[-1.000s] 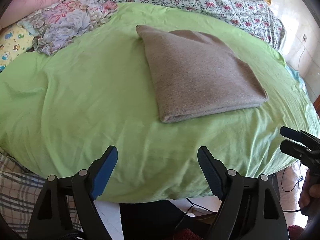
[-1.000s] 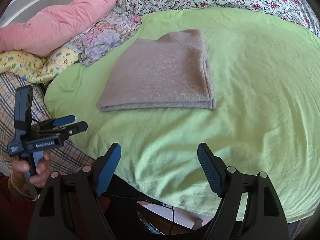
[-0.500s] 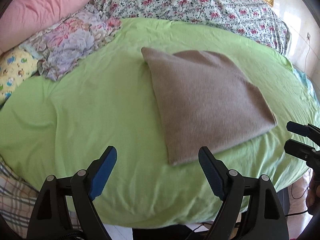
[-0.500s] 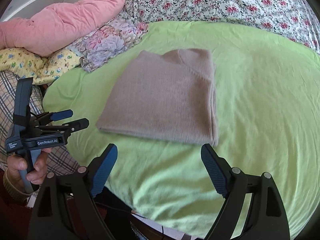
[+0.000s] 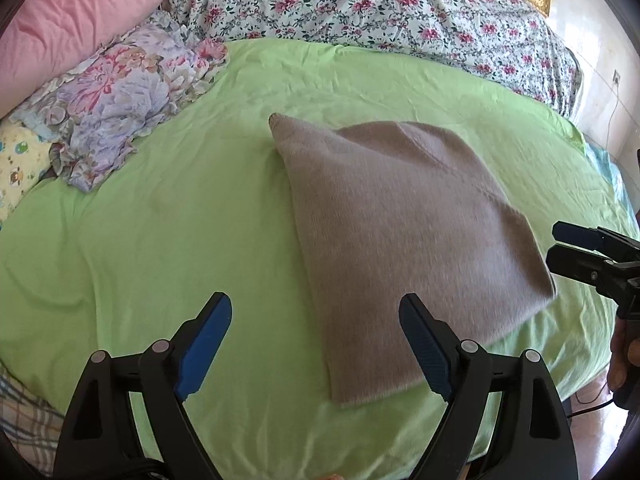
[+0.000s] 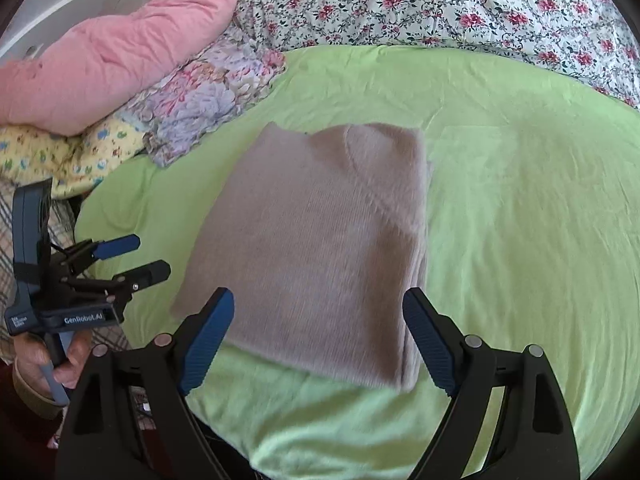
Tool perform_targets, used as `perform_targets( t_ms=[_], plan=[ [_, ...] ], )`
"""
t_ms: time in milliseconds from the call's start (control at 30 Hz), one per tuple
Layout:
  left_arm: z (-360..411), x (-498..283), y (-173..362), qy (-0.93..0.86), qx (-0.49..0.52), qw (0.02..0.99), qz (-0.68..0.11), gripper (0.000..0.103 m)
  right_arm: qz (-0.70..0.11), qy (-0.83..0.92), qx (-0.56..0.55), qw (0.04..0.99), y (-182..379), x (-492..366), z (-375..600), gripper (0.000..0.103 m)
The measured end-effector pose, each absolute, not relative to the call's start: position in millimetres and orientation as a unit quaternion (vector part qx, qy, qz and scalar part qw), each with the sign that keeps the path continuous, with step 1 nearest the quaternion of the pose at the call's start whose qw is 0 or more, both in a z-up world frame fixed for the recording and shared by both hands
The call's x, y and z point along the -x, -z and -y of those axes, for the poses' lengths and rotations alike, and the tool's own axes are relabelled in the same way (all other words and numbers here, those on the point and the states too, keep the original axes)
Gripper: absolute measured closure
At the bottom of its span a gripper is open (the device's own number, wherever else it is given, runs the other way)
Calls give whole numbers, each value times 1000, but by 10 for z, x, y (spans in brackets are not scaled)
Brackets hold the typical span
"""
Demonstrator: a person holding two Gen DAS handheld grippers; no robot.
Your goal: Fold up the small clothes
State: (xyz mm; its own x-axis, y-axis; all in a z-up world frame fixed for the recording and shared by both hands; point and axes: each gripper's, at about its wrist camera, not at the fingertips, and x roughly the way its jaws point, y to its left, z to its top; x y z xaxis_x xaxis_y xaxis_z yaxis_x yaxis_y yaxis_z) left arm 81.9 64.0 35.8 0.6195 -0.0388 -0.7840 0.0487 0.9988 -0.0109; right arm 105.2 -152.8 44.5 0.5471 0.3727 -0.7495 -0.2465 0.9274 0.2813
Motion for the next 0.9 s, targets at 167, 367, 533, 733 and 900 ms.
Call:
perform_targets(
  t_ms=[167,367,533,733,900],
  plan=[
    [-607,-1066,-356,29,-4,896,-443,17,-456,-178,-81,868,-376,-1333,1576,16],
    [-541,-1257,-277,23,-12,891,-454,17,-472,-182,-77,859,-291,-1544,1598,16],
    [-515,-1325,-228,18,-3,888,-459,16,-475,-183,-75,858,-265,-1658,1610,16],
    [-519,-1421,-212,22,10,887,-461,16,-468,-174,-83,863,-256,-1784,1717,16],
    [-605,-1617,-173,19,36,888,-459,16,-466,-164,-118,862,-136,-2015,1899,16]
  ],
)
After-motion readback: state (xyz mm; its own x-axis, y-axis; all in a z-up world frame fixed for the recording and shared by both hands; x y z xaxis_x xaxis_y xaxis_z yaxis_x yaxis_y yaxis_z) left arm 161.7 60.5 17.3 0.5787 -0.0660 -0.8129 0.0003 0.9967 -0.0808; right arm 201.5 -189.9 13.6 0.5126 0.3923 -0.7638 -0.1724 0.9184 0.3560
